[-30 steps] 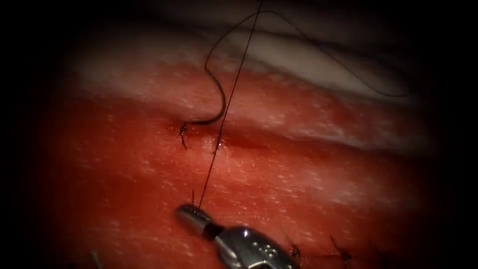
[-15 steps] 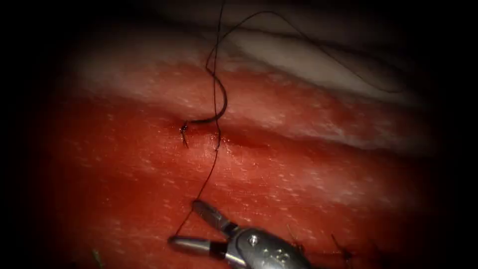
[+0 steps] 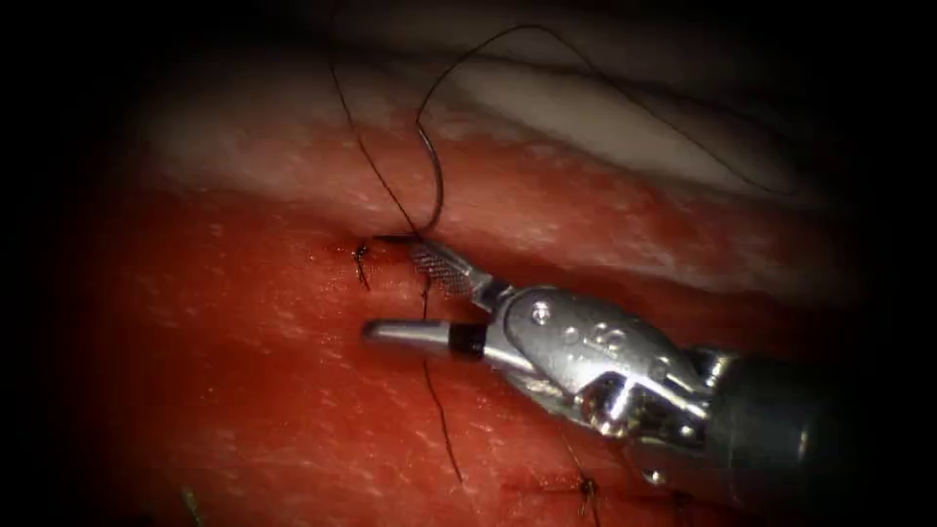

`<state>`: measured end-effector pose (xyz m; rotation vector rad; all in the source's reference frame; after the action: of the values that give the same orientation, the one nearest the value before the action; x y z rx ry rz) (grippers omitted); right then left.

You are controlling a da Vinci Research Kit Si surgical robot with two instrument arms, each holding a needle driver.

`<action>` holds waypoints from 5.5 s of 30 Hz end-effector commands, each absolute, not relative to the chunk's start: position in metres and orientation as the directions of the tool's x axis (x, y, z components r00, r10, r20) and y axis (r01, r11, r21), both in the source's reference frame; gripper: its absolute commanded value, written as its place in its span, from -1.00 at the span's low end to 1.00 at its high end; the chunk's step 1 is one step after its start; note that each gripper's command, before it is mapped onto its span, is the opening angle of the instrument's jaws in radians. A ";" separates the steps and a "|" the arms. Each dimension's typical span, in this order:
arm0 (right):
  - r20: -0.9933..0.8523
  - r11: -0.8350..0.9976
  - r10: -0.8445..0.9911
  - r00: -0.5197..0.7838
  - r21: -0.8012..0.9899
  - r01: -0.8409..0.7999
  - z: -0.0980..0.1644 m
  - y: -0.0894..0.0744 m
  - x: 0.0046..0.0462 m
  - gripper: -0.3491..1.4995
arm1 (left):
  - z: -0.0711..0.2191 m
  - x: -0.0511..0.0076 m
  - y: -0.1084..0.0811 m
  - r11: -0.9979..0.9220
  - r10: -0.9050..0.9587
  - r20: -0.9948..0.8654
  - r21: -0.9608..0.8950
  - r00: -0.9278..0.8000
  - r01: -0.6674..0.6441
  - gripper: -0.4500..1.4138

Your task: Wound Closure

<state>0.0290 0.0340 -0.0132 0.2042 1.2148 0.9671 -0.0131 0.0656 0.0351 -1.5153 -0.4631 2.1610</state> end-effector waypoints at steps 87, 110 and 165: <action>-0.806 0.817 0.525 -0.274 0.567 -0.103 -0.005 0.041 0.0292 -0.20 | 0.038 -0.0132 0.046 -0.718 0.635 -0.770 -0.559 -0.062 -0.413 -0.89; -0.928 0.939 0.311 -0.204 0.267 0.217 -0.007 0.039 0.0281 -0.09 | 0.040 -0.0154 0.044 -0.732 0.612 -0.791 -0.566 -0.002 -0.378 -0.89; -0.977 0.776 0.160 0.140 0.212 0.595 -0.004 0.032 0.0296 -1.00 | 0.039 -0.0135 0.042 -0.743 0.609 -0.793 -0.570 0.000 -0.352 -0.89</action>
<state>0.0282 0.0326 -0.0038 0.7050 1.4322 -0.2027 -0.0123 0.0425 0.0386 -1.6051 -0.2676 1.8198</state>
